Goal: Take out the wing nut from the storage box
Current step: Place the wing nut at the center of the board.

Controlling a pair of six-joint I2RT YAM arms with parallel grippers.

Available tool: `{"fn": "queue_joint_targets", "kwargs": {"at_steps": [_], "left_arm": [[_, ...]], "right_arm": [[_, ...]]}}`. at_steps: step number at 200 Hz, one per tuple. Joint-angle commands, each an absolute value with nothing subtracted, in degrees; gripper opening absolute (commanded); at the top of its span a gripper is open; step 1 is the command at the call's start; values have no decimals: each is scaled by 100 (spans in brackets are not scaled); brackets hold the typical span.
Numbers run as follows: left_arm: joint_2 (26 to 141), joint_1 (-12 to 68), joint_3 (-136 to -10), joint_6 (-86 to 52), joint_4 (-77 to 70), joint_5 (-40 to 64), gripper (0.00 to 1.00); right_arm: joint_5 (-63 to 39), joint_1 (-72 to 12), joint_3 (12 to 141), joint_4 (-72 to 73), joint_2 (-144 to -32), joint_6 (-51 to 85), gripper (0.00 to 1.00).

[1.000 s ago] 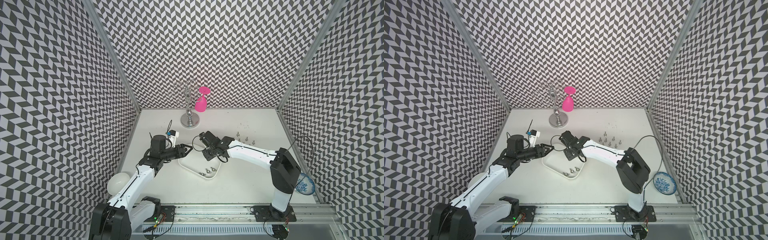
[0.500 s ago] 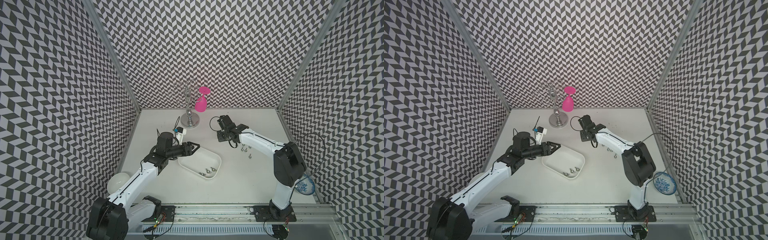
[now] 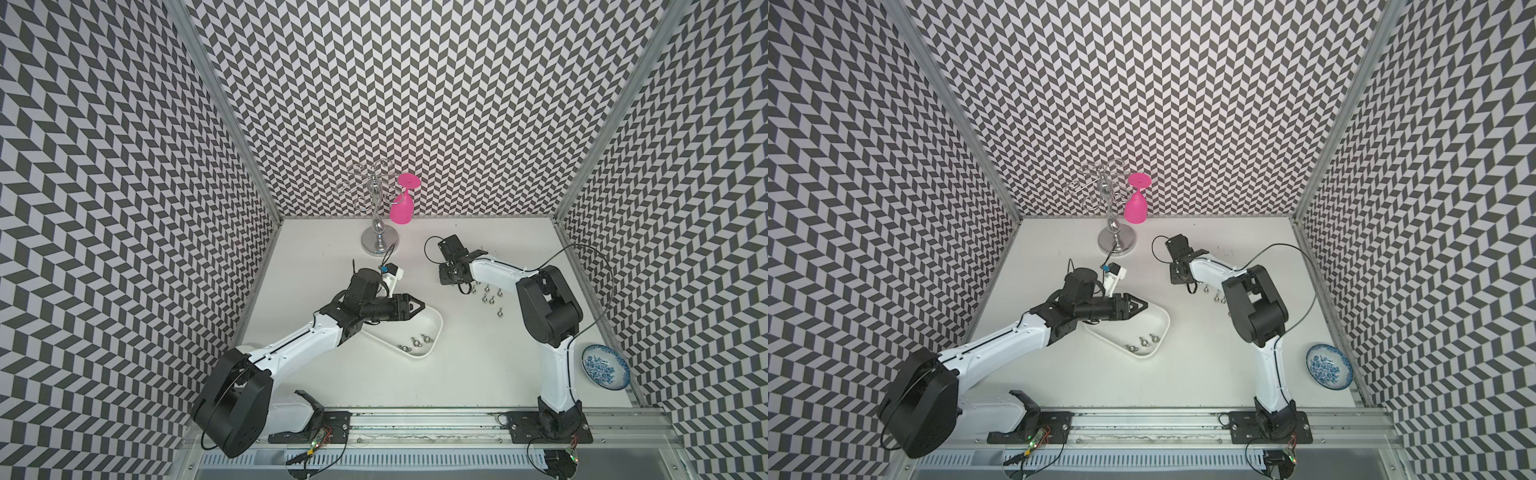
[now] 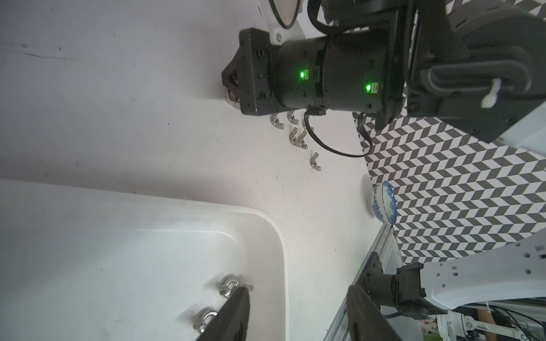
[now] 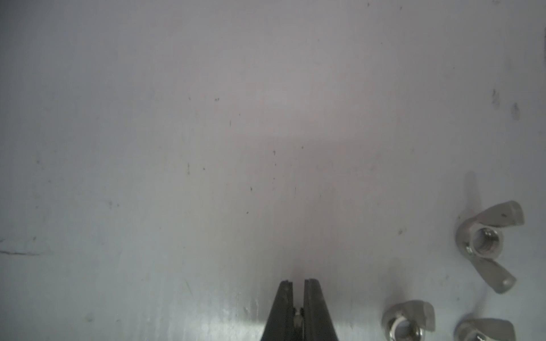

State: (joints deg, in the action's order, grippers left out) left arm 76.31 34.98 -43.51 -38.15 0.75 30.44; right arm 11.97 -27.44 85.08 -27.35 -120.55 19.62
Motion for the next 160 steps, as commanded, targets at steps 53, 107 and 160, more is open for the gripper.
{"fn": "queue_joint_targets", "kwargs": {"at_steps": [53,107,160], "left_arm": [[8282,4007,-4975,-3856,-10,2699,56],[8525,4076,-5172,-3850,40,2696,56],[8614,4088,-5339,-3749,164,2693,56]], "right_arm": [[1282,-2548,8540,-2609,-12316,1938,5],[1125,-2495,8615,-2724,-12371,1841,21],[1091,-2470,8683,-2771,-12074,1751,27]]}}
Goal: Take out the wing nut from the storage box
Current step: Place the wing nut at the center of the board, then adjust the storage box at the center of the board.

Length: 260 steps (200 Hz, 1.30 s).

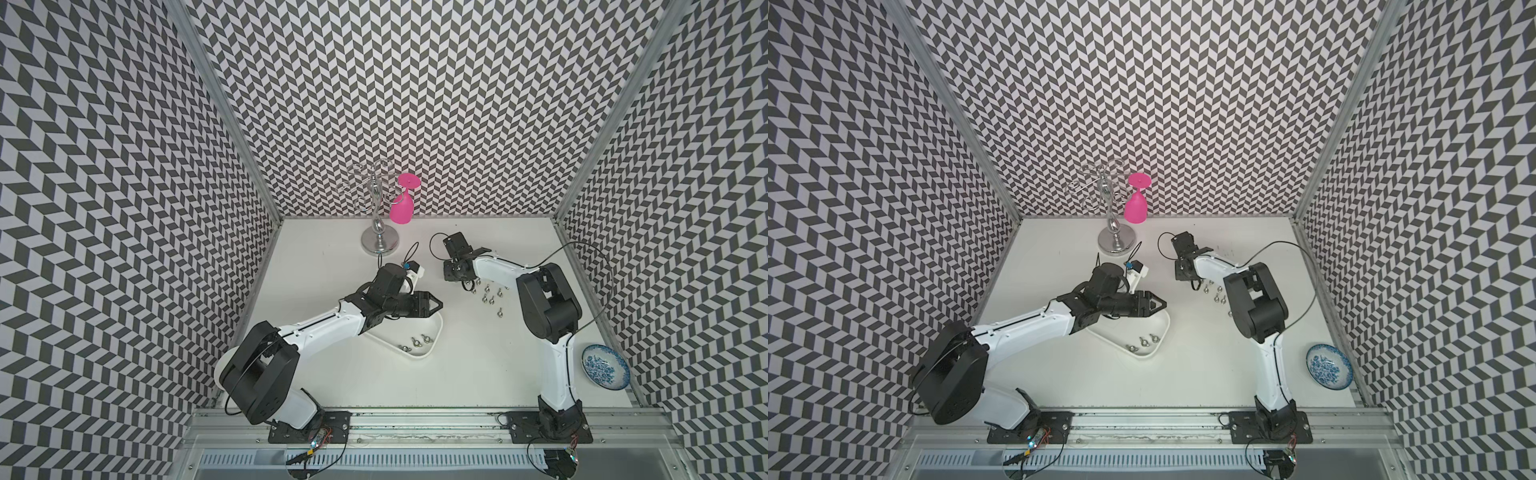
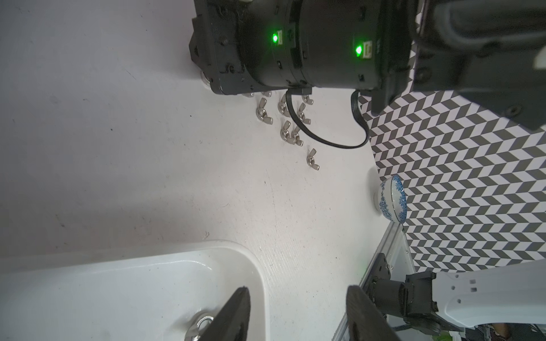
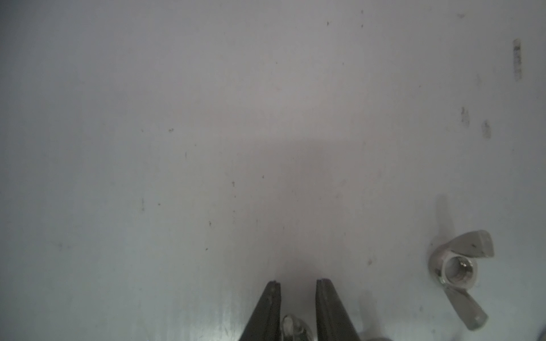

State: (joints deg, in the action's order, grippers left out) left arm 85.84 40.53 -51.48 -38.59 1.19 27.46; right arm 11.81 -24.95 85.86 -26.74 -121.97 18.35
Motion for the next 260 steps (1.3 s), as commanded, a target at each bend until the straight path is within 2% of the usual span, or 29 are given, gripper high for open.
{"fn": "queue_joint_targets", "kwargs": {"at_steps": [1,52,93,139,184,215,229,260], "left_arm": [[8614,4087,-5346,-3747,170,2696,56],[8476,4005,-5453,-3544,407,2571,56],[8355,3700,-5469,-3447,563,2627,56],[7956,3132,-5155,-3520,685,2785,56],[6835,2200,-4276,-3612,960,2556,56],[6482,1173,-3794,-3651,1132,2646,57],[6584,781,-3698,-3763,1160,2715,57],[7050,391,-3581,-4189,790,2979,56]], "right_arm": [[1086,-2465,8683,-2770,-12066,1755,27],[1019,-2470,8771,-2820,-11447,1760,32],[884,-2465,8592,-2801,-10845,1741,32],[722,-2491,8183,-2697,-10229,1636,31],[642,-2670,7816,-2618,-9937,1609,29],[567,-2976,7613,-2636,-9776,1692,25],[610,-3236,7483,-2660,-9675,1734,20],[604,-3774,7095,-2663,-9378,1885,11]]}}
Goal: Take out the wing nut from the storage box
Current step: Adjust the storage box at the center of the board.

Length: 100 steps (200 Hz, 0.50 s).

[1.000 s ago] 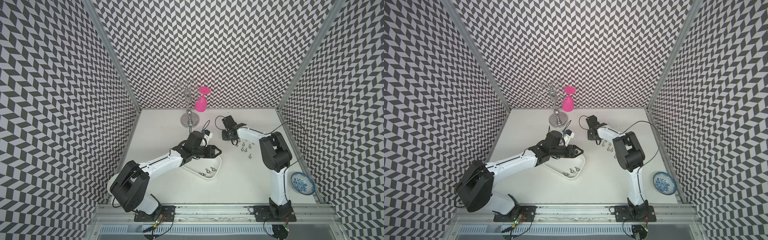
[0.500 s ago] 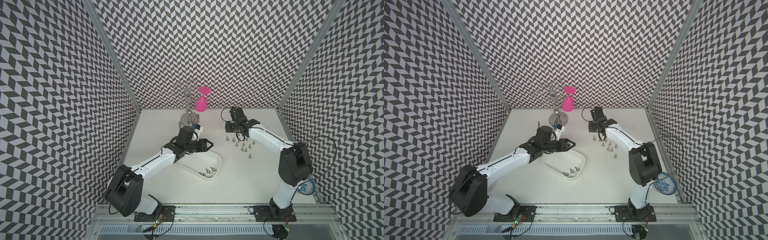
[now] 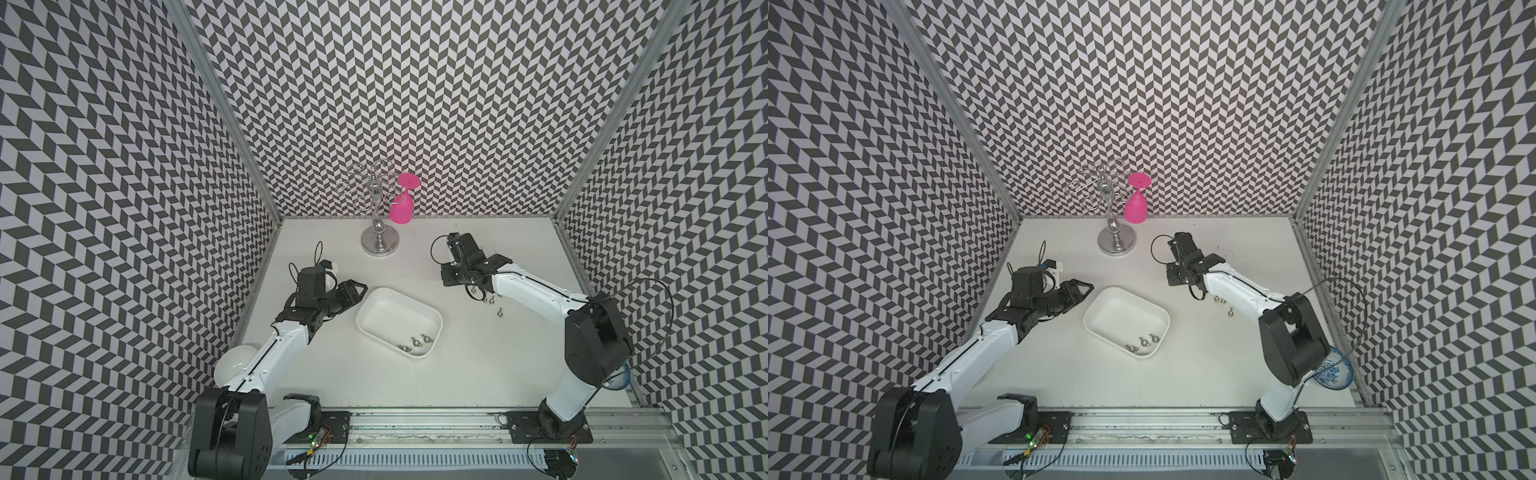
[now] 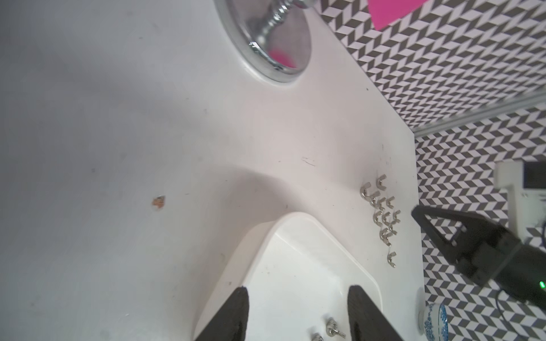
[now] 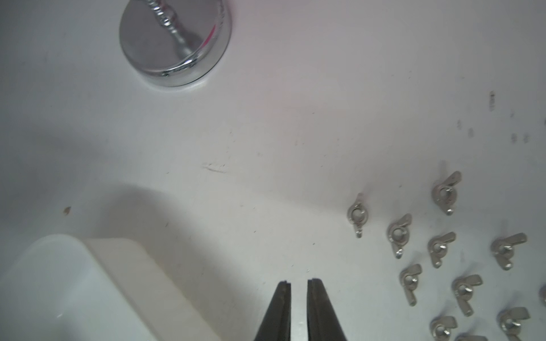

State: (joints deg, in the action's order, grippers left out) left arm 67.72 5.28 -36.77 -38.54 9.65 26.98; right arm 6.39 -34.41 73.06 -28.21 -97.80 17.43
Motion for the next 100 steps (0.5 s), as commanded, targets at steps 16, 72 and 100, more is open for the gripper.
{"fn": "queue_joint_targets", "kwargs": {"at_steps": [16,72,100], "left_arm": [[7306,395,-3578,-4420,625,2997,55],[7632,400,-3374,-4713,145,2913,55],[7709,453,-3275,-4717,24,2979,54]], "right_arm": [[657,-3994,6939,-2714,-9248,1942,10],[870,-4131,6418,-2846,-8675,2012,8],[1003,-4131,6338,-2969,-8533,1984,8]]}}
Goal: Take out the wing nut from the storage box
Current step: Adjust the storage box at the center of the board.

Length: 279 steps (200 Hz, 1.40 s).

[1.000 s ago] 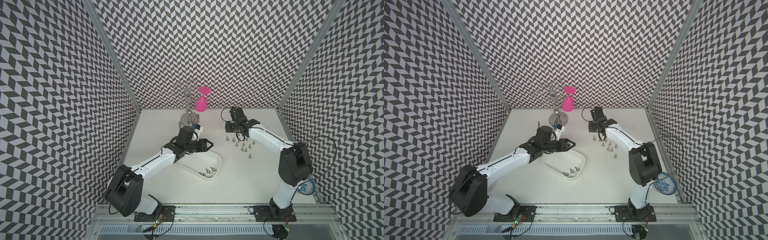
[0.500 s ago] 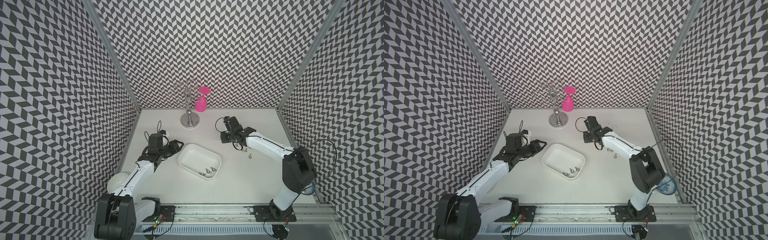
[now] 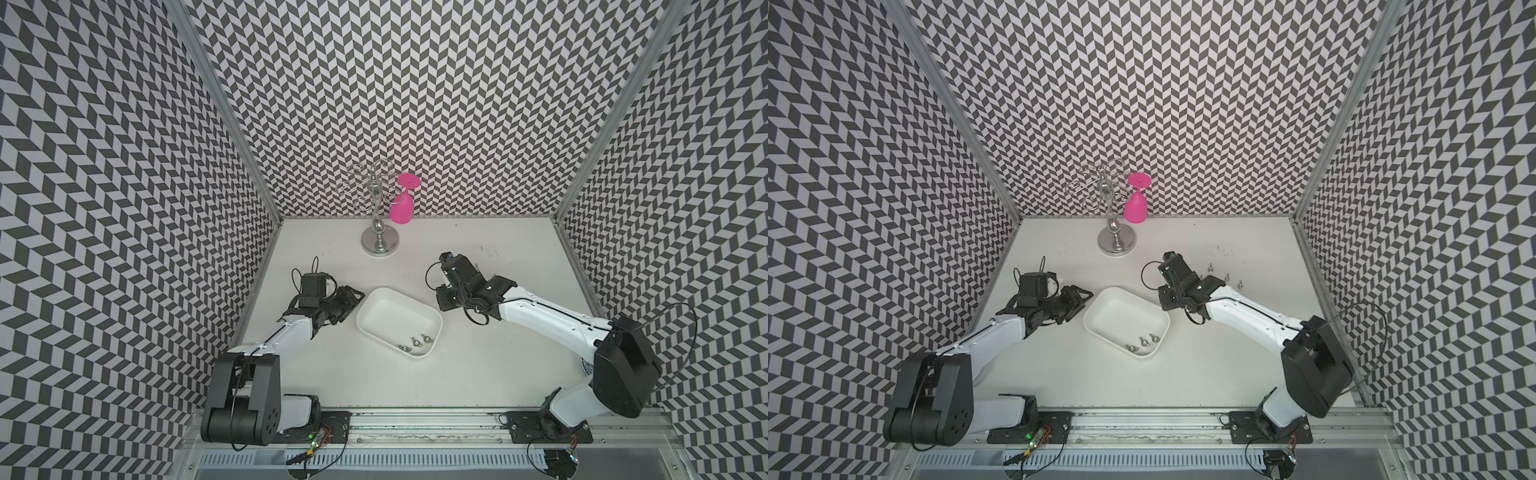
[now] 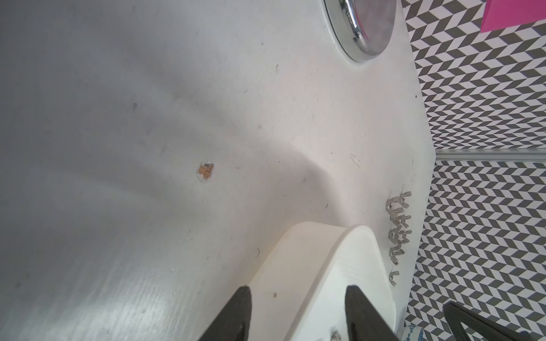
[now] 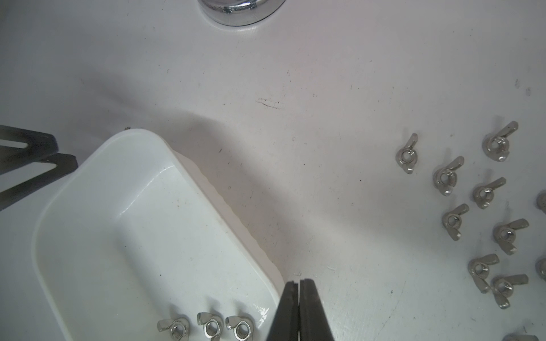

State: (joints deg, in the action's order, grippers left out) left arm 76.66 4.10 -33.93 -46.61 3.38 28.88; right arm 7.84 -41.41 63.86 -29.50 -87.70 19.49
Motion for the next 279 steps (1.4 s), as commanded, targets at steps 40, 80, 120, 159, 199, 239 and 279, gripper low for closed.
{"fn": "queue_joint_targets", "kwargs": {"at_steps": [40,80,120,159,199,239,279], "left_arm": [[7664,647,-3065,-4807,-262,3059,54],[7492,917,-2853,-4915,-273,2957,54],[6984,1155,-2469,-5095,-199,2777,54],[6303,1471,-2097,-5376,-5,2517,54],[5690,1854,-1696,-5941,-112,2216,54],[5616,2031,-1617,-6083,-131,2115,54],[5601,2053,-1798,-5911,67,1942,57]], "right_arm": [[1054,-4131,6284,-3065,-8457,1986,8],[1386,-4109,6085,-3409,-8374,2441,8],[1099,-4052,5278,-3444,-8021,2897,8],[650,-4070,4814,-3409,-7471,3082,8],[-43,-4077,4673,-3121,-7578,3268,9],[-392,-4079,4671,-2759,-7830,3320,10],[414,-4116,5100,-3270,-7837,3080,15]]}}
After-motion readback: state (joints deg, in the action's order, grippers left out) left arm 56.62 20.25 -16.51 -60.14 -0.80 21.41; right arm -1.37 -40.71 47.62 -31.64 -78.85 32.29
